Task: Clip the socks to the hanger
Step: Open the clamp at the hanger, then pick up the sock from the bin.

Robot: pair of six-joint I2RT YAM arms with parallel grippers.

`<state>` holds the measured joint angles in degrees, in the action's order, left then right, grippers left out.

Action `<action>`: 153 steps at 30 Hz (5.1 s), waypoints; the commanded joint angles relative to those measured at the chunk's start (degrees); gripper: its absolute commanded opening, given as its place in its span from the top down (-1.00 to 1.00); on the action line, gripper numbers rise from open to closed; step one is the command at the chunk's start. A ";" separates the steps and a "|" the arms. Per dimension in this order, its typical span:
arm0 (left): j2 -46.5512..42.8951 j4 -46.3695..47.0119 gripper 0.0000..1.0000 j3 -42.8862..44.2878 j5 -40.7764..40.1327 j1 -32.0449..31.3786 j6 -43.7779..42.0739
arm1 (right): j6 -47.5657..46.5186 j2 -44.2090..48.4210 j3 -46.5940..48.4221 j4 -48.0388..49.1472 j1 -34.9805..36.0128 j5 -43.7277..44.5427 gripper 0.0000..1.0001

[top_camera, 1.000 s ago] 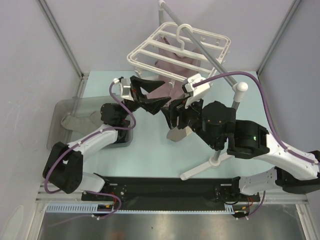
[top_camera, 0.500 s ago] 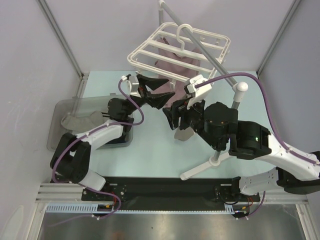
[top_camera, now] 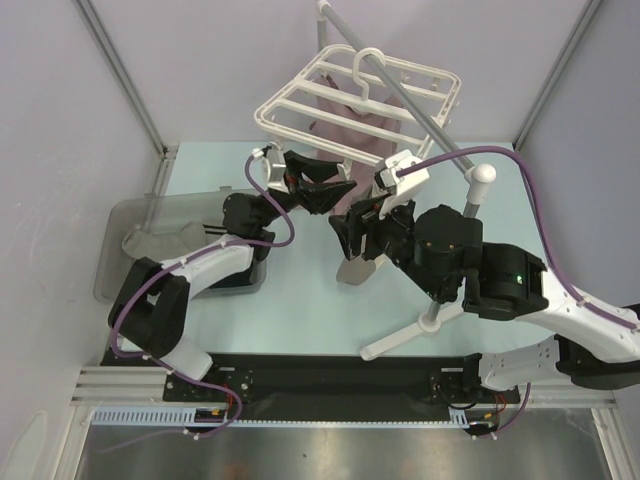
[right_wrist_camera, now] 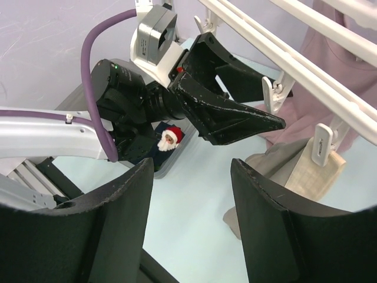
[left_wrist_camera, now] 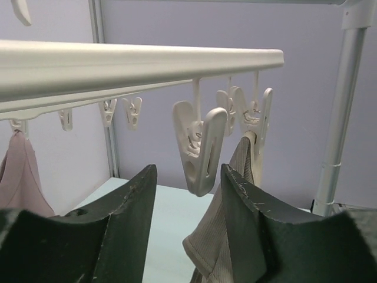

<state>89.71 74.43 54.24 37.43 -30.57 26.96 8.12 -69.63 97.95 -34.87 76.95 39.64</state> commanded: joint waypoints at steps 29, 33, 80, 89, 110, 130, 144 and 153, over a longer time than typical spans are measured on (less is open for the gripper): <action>-16.41 -32.15 1.00 3.41 0.10 -3.18 8.89 | 21.04 -3.41 2.33 4.37 -13.13 -3.42 0.00; -17.46 -32.86 1.00 3.15 1.94 -3.18 11.88 | 22.29 -3.67 1.10 6.31 -14.37 -5.62 0.01; -15.97 -26.80 1.00 3.77 6.87 -3.10 27.79 | 29.23 1.33 -12.87 21.25 -23.95 -10.28 0.17; -16.06 -28.63 0.85 3.33 5.38 -3.18 26.74 | 30.03 1.86 -14.02 20.72 -26.14 -13.00 0.90; -50.68 -101.66 -0.30 0.52 -35.14 -2.92 4.77 | 23.88 0.98 -16.83 21.24 -30.28 -20.38 1.00; -32.16 -116.44 -0.24 1.21 -50.65 27.49 7.22 | 22.02 3.27 -22.36 22.74 -33.97 -32.25 1.00; 0.62 -100.03 0.25 16.07 -45.79 30.39 -8.05 | 22.03 2.92 -22.45 24.06 -34.06 -36.30 1.00; 19.25 -102.91 0.31 26.44 -45.70 32.50 -13.25 | 22.91 2.39 -22.45 24.68 -34.06 -37.18 1.00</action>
<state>105.93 -27.94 77.32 -9.37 -0.14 16.95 28.88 -66.32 75.77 -8.69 42.72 8.08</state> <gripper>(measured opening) 0.340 0.326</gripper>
